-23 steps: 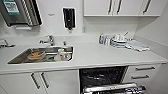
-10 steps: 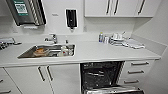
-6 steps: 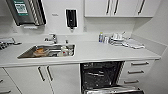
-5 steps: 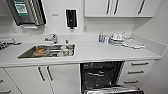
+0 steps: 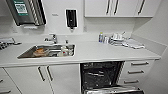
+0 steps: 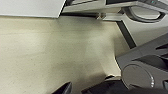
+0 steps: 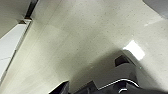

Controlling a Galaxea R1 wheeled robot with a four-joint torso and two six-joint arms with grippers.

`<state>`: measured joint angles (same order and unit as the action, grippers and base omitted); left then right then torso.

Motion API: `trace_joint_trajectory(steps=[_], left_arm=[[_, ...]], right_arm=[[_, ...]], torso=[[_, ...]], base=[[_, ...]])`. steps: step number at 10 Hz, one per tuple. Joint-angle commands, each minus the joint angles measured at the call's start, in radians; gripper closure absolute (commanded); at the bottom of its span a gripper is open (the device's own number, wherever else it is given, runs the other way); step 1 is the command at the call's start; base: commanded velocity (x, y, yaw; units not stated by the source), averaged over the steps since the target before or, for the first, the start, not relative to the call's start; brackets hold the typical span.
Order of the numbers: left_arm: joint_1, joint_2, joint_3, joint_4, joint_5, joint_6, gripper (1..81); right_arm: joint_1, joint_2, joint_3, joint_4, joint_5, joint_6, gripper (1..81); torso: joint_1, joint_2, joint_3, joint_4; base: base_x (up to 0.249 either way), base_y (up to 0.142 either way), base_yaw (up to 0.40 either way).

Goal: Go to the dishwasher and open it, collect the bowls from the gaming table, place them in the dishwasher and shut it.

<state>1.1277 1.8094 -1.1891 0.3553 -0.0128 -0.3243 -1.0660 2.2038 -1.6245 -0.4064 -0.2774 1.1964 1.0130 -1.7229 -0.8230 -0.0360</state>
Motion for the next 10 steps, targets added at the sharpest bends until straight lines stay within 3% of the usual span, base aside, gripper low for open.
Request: trace_joint_trajectory(steps=[1,2,3,6,7,9,10], left_arm=[[0.025,0.018,-0.084,-0.107,0.022,-0.025,1.0],[0.048,0.038,-0.113,-0.107,0.02,-0.027,1.0],[0.062,0.051,-0.128,-0.107,0.021,-0.027,1.0],[0.103,0.129,-0.213,-0.095,0.043,-0.025,1.0],[0.116,0.165,-0.254,-0.093,0.062,-0.025,1.0],[0.139,0.245,-0.352,-0.093,0.097,-0.025,1.0],[0.151,0.278,-0.391,-0.093,0.102,-0.024,1.0]], right_arm=[[0.027,-0.036,0.069,-0.086,-0.023,-0.274,1.0],[0.002,-0.024,0.06,-0.088,-0.023,-0.335,1.0],[-0.019,-0.013,0.057,-0.091,-0.025,-0.392,1.0],[-0.092,0.007,0.068,-0.114,-0.025,-0.521,1.0],[-0.118,0.021,0.063,-0.117,-0.026,-0.549,1.0],[-0.159,0.071,0.005,-0.115,-0.023,-0.549,1.0],[-0.174,0.096,-0.02,-0.12,-0.023,-0.552,1.0]], torso=[[0.0,0.0,0.0,0.0],[0.0,0.0,0.0,0.0],[-0.064,0.1,0.0,0.0],[-0.086,0.134,0.0,0.0],[-0.108,0.167,0.0,0.0],[-0.152,0.237,0.0,0.0],[-0.175,0.273,0.074,0.0]], base=[[0.0,0.0,0.0],[0.0,0.0,0.0],[0.0,0.0,0.0],[0.0,0.0,0.0],[0.0,0.0,0.0],[0.0,0.0,0.0],[0.0,0.0,0.0]])
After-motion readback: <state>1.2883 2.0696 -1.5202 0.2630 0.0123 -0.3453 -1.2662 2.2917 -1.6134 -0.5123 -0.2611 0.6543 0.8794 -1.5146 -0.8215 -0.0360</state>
